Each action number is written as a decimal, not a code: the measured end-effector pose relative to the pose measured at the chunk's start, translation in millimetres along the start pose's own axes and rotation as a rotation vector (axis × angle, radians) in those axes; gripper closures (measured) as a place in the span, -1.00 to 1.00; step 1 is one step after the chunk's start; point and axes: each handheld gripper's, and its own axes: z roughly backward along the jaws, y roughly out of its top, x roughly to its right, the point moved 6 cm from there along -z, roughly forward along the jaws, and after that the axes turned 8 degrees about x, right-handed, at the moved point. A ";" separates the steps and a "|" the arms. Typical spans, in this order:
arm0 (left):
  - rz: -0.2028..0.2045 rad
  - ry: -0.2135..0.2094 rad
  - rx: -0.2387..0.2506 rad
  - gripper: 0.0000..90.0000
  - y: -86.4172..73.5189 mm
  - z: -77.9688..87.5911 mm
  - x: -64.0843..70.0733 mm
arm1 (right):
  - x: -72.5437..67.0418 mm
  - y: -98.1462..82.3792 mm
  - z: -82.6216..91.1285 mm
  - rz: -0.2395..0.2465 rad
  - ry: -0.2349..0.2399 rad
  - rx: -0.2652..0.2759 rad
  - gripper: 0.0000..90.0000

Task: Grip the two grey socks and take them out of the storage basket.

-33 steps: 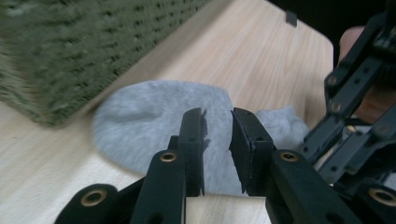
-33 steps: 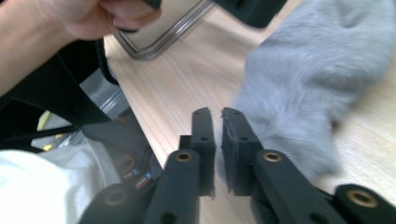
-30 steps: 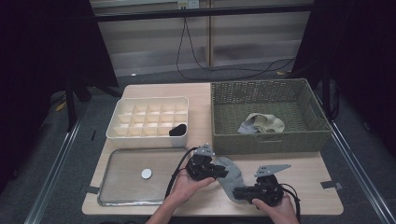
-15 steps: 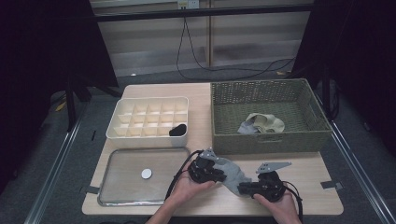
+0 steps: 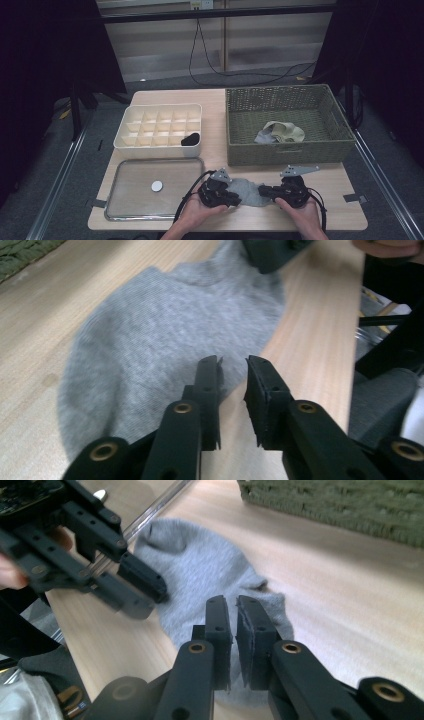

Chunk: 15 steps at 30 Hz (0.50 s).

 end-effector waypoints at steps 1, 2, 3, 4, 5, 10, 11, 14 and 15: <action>0.001 -0.020 0.018 0.67 1.4 2.7 1.0 | -0.5 2.4 -0.3 0.011 0.009 0.009 0.86; -0.012 -0.012 0.020 0.67 2.7 6.4 -0.3 | -1.6 5.1 -0.5 0.012 0.010 0.017 0.86; -0.013 0.001 0.033 0.67 4.5 9.7 -1.7 | -1.7 7.5 -1.1 0.018 0.009 0.023 0.87; -0.011 0.002 0.047 0.68 6.3 13.3 -3.7 | -1.7 9.9 -1.7 0.013 0.011 0.028 0.88; -0.013 0.009 0.055 0.68 8.1 16.9 -6.7 | -1.1 12.0 -2.6 0.016 0.013 0.036 0.88; -0.025 0.073 0.074 0.66 13.2 26.8 -27.1 | 0.8 11.0 -9.7 0.025 0.002 0.013 0.86; -0.013 0.071 0.086 0.65 14.2 28.1 -31.5 | 2.5 9.6 -11.0 0.034 -0.010 0.009 0.80; -0.019 0.077 0.080 0.63 15.0 29.1 -40.1 | 11.0 4.2 -13.7 0.027 -0.034 -0.006 0.78; -0.025 0.078 0.076 0.62 14.6 27.8 -40.8 | 13.1 2.8 -14.3 0.024 -0.043 -0.013 0.77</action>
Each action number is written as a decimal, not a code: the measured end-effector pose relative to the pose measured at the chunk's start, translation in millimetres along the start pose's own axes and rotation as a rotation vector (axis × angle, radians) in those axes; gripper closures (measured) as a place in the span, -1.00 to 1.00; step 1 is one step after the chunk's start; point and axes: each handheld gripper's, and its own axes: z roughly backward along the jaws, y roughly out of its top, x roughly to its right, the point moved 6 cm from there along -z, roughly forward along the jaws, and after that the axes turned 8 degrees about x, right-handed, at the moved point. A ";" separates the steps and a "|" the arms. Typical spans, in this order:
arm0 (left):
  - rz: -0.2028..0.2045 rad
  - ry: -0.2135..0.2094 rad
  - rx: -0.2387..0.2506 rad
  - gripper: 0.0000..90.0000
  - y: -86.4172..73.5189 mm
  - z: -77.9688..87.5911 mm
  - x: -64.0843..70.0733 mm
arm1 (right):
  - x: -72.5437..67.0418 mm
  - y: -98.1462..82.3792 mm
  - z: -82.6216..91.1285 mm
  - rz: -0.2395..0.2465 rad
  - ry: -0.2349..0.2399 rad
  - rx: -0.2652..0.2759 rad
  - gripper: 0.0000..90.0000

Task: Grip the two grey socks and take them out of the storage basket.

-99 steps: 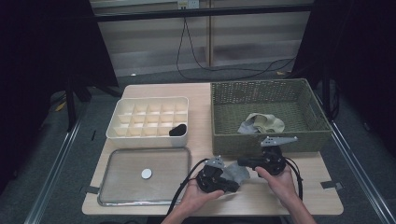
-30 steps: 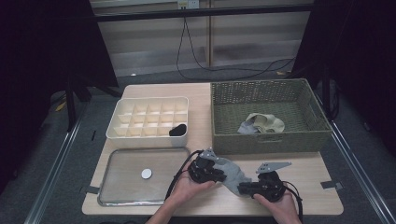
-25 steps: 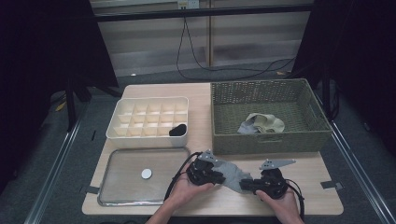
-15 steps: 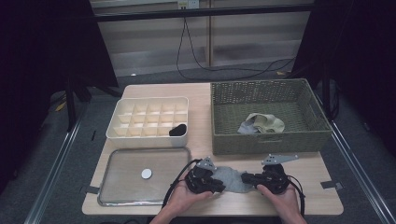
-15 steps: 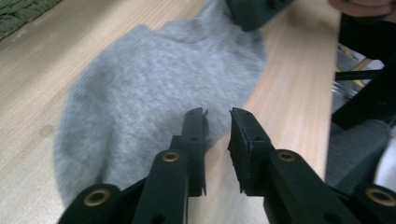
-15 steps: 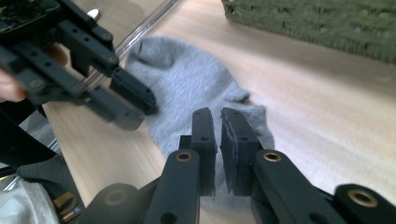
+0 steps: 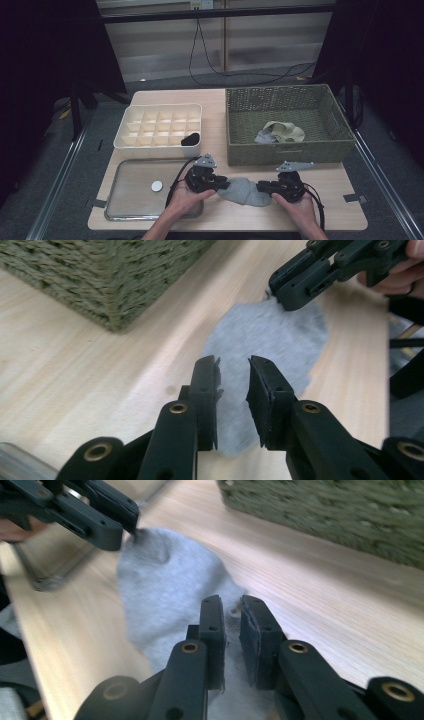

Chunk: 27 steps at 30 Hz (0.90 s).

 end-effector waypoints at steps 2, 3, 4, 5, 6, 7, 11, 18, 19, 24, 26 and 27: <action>-0.005 -0.011 0.003 0.61 -0.6 -1.7 1.3 | 1.8 -2.1 -1.3 -0.011 -0.005 -0.012 0.76; -0.018 -0.013 0.002 0.61 -1.6 -3.9 2.8 | 2.4 -3.1 -2.5 -0.006 -0.006 -0.019 0.74; -0.034 -0.016 -0.019 0.61 -3.0 -5.0 4.5 | 2.3 -4.3 -3.6 -0.006 -0.005 -0.029 0.74; -0.043 -0.028 -0.016 0.61 -3.9 -7.2 6.1 | 1.9 -5.0 -4.7 -0.003 -0.004 -0.031 0.75; -0.053 -0.022 -0.041 0.60 -4.9 -6.9 6.5 | 1.5 -5.1 -5.1 -0.001 -0.002 -0.032 0.75; -0.057 -0.016 -0.040 0.59 -5.6 -8.6 6.2 | 1.2 -5.3 -5.3 0.000 0.000 -0.035 0.75; -0.092 0.033 -0.081 0.47 -12.5 -16.7 1.9 | 1.5 -5.7 -5.2 0.000 0.007 -0.035 0.70; -0.065 0.016 -0.091 0.43 -18.2 -10.5 2.3 | 3.2 -5.3 -5.3 -0.008 0.004 -0.032 0.68; -0.057 -0.008 -0.087 0.45 -20.1 -8.5 4.2 | 4.0 -5.0 -5.3 -0.006 0.002 -0.033 0.67; -0.038 -0.028 -0.082 0.50 -28.1 -2.0 15.7 | 4.2 -3.6 -6.9 -0.010 0.005 -0.030 0.59; -0.036 -0.035 -0.096 0.50 -29.2 -1.2 20.5 | 4.1 -3.1 -7.2 -0.015 0.007 -0.031 0.57; -0.023 -0.038 -0.081 0.50 -29.6 -1.9 22.9 | 4.4 -2.9 -7.3 -0.015 0.006 -0.030 0.57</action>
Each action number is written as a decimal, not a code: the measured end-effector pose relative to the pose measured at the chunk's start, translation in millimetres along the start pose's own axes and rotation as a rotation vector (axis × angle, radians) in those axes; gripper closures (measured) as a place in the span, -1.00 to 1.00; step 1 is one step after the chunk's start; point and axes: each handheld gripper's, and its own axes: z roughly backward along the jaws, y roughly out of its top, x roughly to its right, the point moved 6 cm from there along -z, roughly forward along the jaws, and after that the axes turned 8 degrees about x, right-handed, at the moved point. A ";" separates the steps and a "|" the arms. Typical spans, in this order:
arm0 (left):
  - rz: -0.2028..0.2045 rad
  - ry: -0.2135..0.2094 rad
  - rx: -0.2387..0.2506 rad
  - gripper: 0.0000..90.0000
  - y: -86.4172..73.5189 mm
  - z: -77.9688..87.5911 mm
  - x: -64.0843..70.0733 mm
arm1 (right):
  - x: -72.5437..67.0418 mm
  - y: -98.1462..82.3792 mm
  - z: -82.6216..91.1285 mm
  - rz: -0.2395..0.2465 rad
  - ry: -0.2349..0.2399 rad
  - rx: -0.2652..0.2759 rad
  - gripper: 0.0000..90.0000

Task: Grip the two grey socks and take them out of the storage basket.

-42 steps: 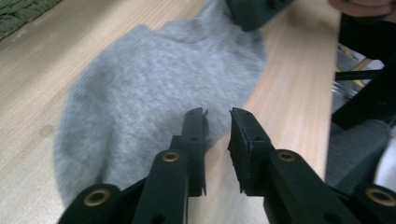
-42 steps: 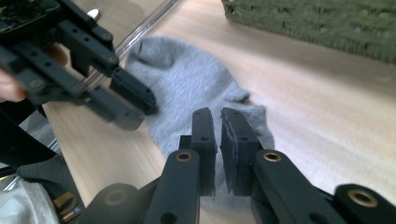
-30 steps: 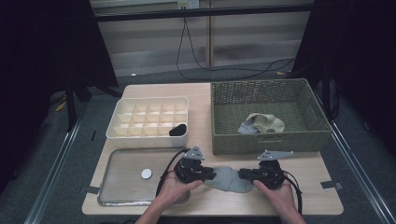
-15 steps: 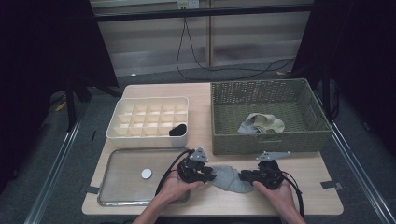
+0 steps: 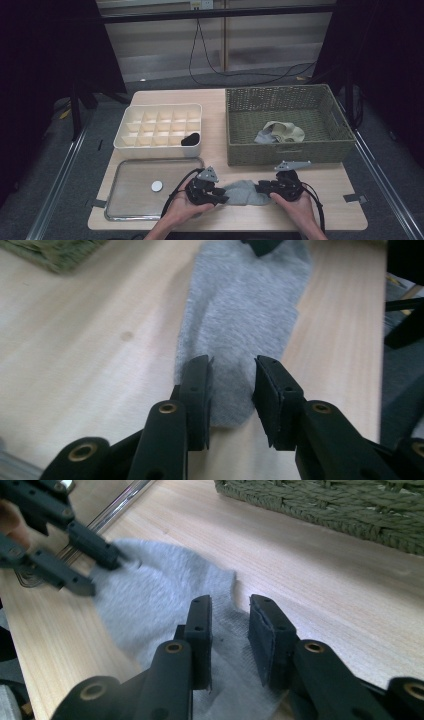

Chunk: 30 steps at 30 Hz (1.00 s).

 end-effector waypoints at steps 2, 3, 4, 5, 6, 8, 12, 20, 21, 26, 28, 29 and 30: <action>-0.005 -0.015 -0.020 0.50 -2.2 2.0 2.7 | 0.7 0.3 0.2 0.001 0.002 0.002 0.55; 0.002 -0.020 -0.018 0.50 -2.8 2.3 3.8 | 0.7 0.4 0.7 -0.002 0.002 0.001 0.52; 0.010 -0.029 -0.012 0.50 -3.1 1.9 5.4 | 0.6 0.6 0.8 -0.002 0.004 0.003 0.48; -0.003 -0.024 -0.025 0.50 -3.3 2.7 5.7 | -0.1 0.6 0.8 -0.008 0.007 0.005 0.43; -0.001 -0.017 -0.024 0.50 -3.4 2.7 7.2 | -1.1 0.6 0.5 -0.010 0.013 0.007 0.39; -0.017 -0.019 -0.025 0.51 -3.7 3.3 9.3 | -2.2 1.4 0.7 -0.007 0.014 0.012 0.33; 0.011 -0.023 0.033 0.47 -2.5 5.7 7.6 | -3.2 5.4 5.3 -0.029 0.013 0.035 0.25; 0.070 -0.011 0.115 0.25 3.8 27.3 0.0 | -5.0 17.0 18.3 -0.042 0.020 0.102 0.21; 0.071 -0.004 0.119 0.21 3.6 29.7 -0.9 | -5.5 18.1 19.3 -0.046 0.019 0.103 0.21; 0.086 0.029 0.130 0.07 2.6 38.3 -6.7 | -5.6 25.0 23.0 -0.043 0.027 0.122 0.19; 0.083 0.059 0.139 0.00 2.7 41.7 -8.9 | -6.2 28.3 23.1 -0.038 0.029 0.125 0.18; 0.074 0.068 0.133 -0.03 2.4 44.2 -9.6 | -6.5 30.1 23.0 -0.034 0.036 0.129 0.18; 0.066 0.070 0.129 -0.04 1.6 47.3 -10.3 | -7.1 31.7 23.2 -0.033 0.040 0.128 0.17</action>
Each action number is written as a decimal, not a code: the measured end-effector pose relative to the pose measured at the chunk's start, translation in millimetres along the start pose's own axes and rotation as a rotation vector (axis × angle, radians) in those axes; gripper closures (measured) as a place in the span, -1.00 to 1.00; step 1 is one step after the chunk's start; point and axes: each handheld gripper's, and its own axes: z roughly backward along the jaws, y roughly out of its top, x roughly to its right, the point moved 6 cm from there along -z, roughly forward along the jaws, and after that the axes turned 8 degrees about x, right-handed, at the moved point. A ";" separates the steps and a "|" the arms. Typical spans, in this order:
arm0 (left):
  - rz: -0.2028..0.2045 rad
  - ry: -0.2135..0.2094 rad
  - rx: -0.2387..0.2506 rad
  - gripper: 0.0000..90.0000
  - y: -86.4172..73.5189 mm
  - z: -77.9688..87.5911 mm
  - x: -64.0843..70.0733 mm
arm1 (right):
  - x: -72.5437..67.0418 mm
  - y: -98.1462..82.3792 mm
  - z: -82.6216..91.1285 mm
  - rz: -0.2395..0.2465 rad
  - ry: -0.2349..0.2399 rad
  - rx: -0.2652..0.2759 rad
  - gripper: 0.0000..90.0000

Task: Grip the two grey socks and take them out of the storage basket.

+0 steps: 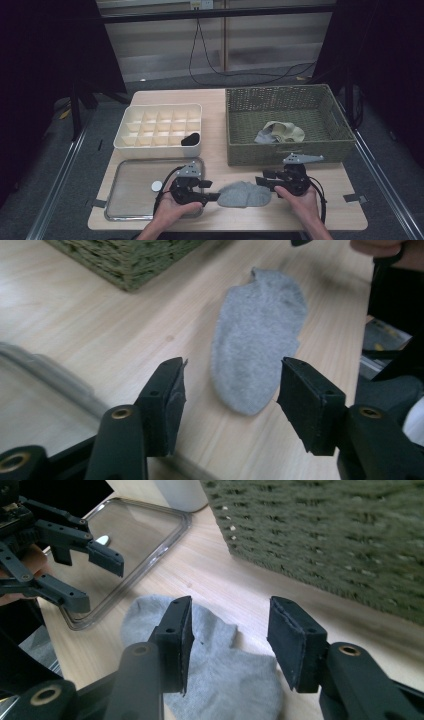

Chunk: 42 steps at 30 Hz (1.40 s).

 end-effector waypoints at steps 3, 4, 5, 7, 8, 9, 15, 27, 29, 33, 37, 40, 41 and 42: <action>0.022 0.016 0.028 -0.11 -2.6 11.9 -4.6 | -1.9 6.5 1.9 0.008 0.007 0.015 0.16; 0.032 0.028 0.034 -0.12 -4.5 16.2 -6.0 | -2.3 8.9 3.4 0.011 0.009 0.020 0.16; 0.038 0.030 0.040 -0.15 -6.4 20.0 -7.2 | -2.4 11.6 4.7 0.014 0.010 0.026 0.15; 0.048 0.037 0.048 -0.24 -10.8 28.1 -8.7 | -2.4 17.7 7.7 0.019 0.011 0.042 0.15; 0.055 0.039 0.056 -0.27 -12.0 31.2 -9.3 | -2.8 20.4 8.7 0.018 0.014 0.049 0.16; 0.059 0.046 0.056 -0.28 -12.6 33.7 -9.6 | -3.3 23.0 9.7 0.019 0.015 0.054 0.16; 0.058 0.070 0.071 -0.29 -16.3 46.1 -11.6 | -9.6 38.2 17.3 0.030 0.038 0.082 0.16; 0.122 0.128 0.106 -0.40 -21.9 62.0 -29.6 | -9.2 74.0 26.4 0.056 0.059 0.113 0.17; 0.116 0.119 0.096 -0.40 -22.6 60.7 -28.5 | -6.7 81.4 25.0 0.064 0.057 0.112 0.17; 0.098 0.101 0.082 -0.40 -23.2 56.6 -23.7 | 2.9 97.5 20.8 0.076 0.049 0.098 0.16; 0.105 0.104 0.080 -0.41 -23.2 56.7 -24.3 | 15.2 109.2 15.2 0.081 0.028 0.059 0.17; 0.111 0.107 0.094 -0.41 -22.2 58.7 -25.2 | 25.9 116.9 10.7 0.073 0.011 0.027 0.16; 0.114 0.107 0.097 -0.41 -21.9 59.0 -25.4 | 29.0 118.9 9.7 0.073 0.002 0.023 0.16; 0.119 0.100 0.101 -0.42 -21.7 58.9 -25.3 | 32.7 121.1 8.3 0.070 -0.003 0.011 0.15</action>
